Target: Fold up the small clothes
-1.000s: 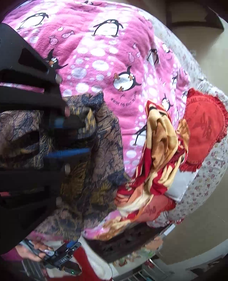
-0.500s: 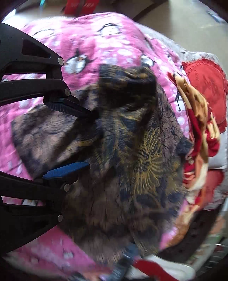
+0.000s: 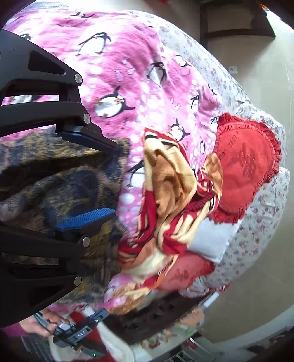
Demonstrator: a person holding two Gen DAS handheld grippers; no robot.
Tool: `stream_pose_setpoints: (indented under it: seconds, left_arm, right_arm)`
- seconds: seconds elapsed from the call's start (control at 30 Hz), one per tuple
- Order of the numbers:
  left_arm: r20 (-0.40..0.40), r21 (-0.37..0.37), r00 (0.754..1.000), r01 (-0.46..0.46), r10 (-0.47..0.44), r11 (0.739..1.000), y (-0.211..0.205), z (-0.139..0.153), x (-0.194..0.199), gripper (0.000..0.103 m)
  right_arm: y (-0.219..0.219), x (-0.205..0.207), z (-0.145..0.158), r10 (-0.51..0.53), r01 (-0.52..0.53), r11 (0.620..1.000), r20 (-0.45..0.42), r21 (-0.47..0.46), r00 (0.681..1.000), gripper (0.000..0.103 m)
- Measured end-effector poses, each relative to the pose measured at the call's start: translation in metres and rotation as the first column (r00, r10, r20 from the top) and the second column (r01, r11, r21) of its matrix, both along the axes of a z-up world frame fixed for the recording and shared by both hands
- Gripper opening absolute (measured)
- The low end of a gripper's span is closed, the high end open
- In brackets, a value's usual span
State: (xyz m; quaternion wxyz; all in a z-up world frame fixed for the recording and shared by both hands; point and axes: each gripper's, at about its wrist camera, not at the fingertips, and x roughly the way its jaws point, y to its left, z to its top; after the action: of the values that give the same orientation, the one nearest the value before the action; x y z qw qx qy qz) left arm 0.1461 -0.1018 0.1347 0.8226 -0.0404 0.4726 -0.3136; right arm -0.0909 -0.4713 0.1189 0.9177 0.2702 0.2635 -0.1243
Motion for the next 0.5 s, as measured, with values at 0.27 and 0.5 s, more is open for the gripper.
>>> stream_pose_setpoints:
  seconds: [0.27, 0.5]
  left_arm:
    - [-0.091, 0.205, 0.991, 0.113, -0.096, 0.972, 0.009, -0.063, -0.051, 0.052]
    - [-0.119, 0.103, 0.987, 0.124, -0.112, 0.987, 0.070, -0.063, -0.098, 0.052]
  right_arm:
    - [0.011, -0.023, -0.049, 0.025, -0.046, 0.997, -0.293, -0.063, 0.956, 0.044]
    - [0.032, -0.097, -0.021, 0.050, -0.045, 0.998, -0.136, 0.043, 0.989, 0.062]
